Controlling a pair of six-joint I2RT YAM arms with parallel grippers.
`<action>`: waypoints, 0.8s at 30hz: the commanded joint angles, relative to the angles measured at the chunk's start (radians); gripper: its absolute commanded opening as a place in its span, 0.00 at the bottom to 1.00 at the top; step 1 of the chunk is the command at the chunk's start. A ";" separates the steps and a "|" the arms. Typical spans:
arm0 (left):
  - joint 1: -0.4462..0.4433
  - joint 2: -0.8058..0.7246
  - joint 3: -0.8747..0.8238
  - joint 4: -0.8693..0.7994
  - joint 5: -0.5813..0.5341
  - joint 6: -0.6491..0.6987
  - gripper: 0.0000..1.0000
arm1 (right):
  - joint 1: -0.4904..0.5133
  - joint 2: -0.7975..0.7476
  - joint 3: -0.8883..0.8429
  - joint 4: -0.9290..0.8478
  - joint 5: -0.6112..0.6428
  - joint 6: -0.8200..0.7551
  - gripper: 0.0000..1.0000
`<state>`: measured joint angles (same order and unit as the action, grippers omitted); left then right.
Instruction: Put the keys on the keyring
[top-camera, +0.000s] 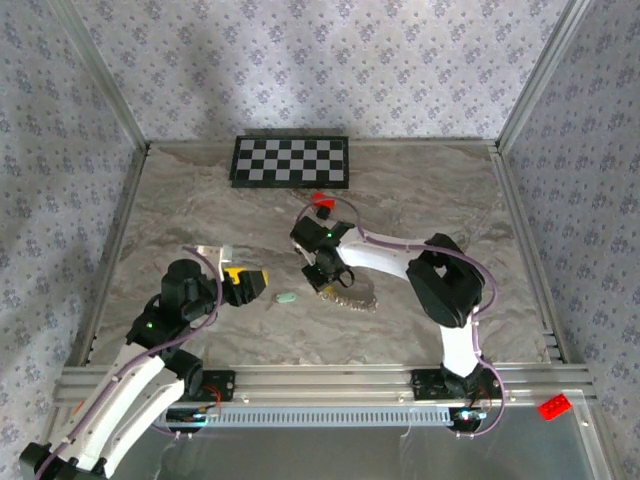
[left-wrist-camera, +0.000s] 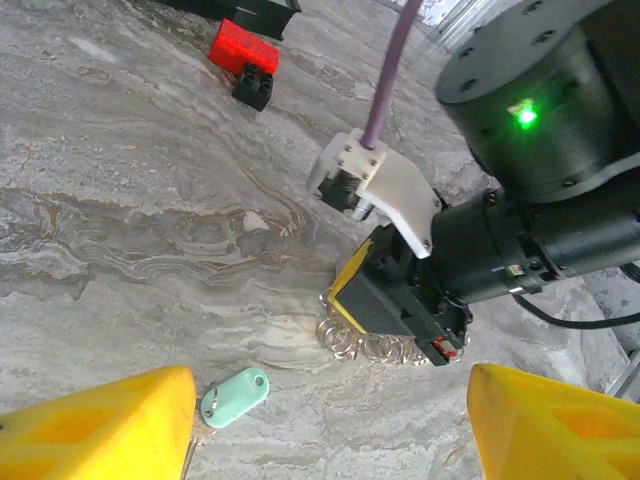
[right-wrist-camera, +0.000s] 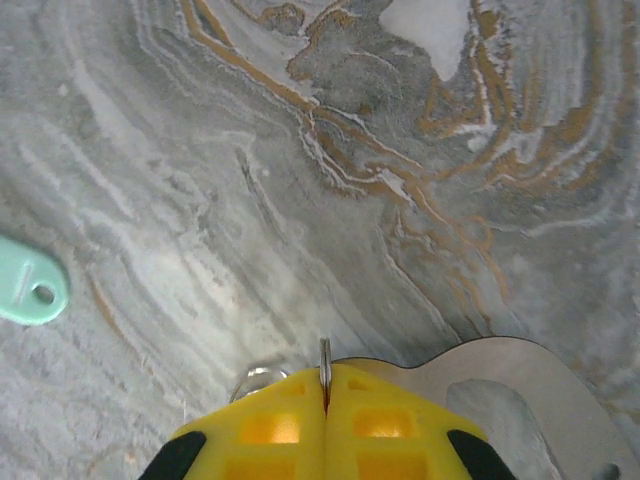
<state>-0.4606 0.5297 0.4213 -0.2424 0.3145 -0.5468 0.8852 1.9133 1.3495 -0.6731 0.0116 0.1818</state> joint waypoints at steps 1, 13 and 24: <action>-0.007 0.004 0.013 0.068 0.051 0.010 0.71 | 0.018 -0.122 -0.049 0.047 0.017 -0.049 0.00; -0.088 0.003 0.048 0.098 0.092 0.043 0.71 | 0.040 -0.524 -0.343 0.349 -0.082 -0.120 0.00; -0.262 0.009 0.120 0.168 0.104 0.144 0.68 | 0.059 -0.864 -0.520 0.562 -0.317 -0.146 0.00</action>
<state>-0.6876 0.5343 0.4801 -0.1429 0.3897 -0.4599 0.9398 1.1023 0.8612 -0.2062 -0.2134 0.0582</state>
